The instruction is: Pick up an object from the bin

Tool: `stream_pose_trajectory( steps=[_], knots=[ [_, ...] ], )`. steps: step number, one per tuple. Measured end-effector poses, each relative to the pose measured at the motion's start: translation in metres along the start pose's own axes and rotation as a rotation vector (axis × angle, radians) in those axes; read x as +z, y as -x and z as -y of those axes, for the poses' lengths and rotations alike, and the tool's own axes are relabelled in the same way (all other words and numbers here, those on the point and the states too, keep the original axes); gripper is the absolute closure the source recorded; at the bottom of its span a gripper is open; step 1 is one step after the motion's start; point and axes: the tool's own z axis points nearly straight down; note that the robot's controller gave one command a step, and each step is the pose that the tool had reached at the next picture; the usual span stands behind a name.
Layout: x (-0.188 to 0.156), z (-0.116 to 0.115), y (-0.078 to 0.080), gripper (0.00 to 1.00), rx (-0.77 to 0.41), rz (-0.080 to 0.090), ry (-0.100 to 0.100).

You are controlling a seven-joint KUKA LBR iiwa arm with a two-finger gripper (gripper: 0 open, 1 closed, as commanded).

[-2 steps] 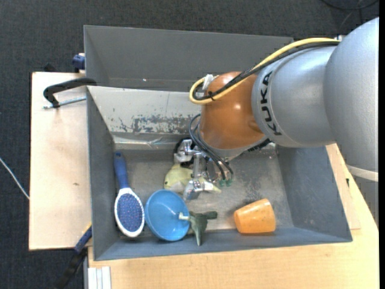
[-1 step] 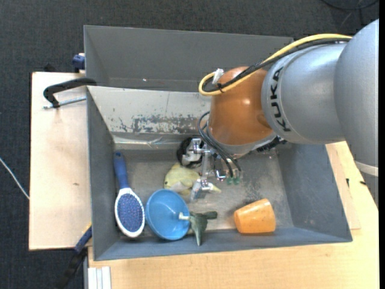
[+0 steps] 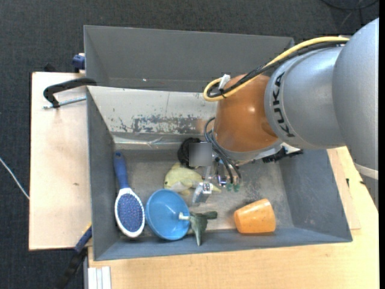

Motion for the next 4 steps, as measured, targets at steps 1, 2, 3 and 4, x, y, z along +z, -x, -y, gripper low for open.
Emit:
stream_pose_trajectory(
  steps=[1,2,3,4],
  knots=[
    [0.024,-0.001,0.004,0.00,0.050,-0.006,0.003],
    [0.023,-0.002,0.003,0.00,0.048,-0.007,0.000],
    [0.022,-0.002,0.005,1.00,0.048,0.000,0.001],
    [-0.015,-0.003,0.007,1.00,0.048,0.008,0.002]
  ],
)
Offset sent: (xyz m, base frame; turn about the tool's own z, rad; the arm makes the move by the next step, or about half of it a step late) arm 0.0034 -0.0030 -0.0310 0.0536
